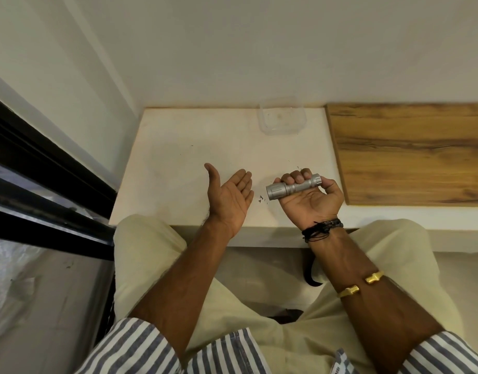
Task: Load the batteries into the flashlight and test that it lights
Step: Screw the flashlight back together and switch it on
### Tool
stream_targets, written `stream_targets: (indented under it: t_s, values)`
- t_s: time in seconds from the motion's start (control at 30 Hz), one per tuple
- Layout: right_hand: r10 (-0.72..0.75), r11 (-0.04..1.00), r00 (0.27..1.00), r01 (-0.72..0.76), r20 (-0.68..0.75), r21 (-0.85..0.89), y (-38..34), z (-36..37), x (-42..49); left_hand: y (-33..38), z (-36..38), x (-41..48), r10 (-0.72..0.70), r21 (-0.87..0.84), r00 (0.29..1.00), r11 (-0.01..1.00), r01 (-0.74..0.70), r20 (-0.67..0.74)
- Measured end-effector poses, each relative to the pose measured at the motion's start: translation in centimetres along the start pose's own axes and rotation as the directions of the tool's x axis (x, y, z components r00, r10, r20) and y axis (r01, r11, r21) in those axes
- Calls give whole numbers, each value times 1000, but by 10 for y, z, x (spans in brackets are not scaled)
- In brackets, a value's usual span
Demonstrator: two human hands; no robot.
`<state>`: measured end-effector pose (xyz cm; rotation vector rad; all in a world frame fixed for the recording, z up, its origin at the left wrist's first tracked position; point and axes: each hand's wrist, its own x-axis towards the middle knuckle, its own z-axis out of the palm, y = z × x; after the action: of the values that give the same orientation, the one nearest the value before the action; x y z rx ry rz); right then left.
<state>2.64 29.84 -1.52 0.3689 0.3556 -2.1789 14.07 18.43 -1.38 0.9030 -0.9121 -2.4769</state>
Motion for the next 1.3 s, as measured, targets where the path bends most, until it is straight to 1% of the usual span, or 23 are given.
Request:
stream_targets:
  t_s: [0.23, 0.63, 0.77, 0.97, 1.17, 1.3]
  values:
    - [8, 1000, 1000, -8, 27, -14, -1, -2, 0, 0, 1, 0, 1, 1, 1000, 1000, -1, -3]
    - [-22, 1000, 1000, 22, -3, 1, 0, -1, 1, -1, 2, 0, -8, -10, 1000, 1000, 8, -2]
    - [-8, 1000, 1000, 8, 10, 4, 1, -2, 1, 1, 2, 0, -22, -47, 1000, 999, 23, 22]
    - [5, 1000, 1000, -5, 24, -7, 1, -3, 0, 1, 1, 0, -20, -48, 999, 999, 21, 26]
    - [-11, 1000, 1000, 11, -26, 17, 1, 1, -1, -1, -1, 1, -2, -16, 1000, 1000, 2, 1]
    - [-5, 1000, 1000, 5, -14, 6, 2, 2, -2, -1, -1, 2, -2, -20, 1000, 1000, 2, 3]
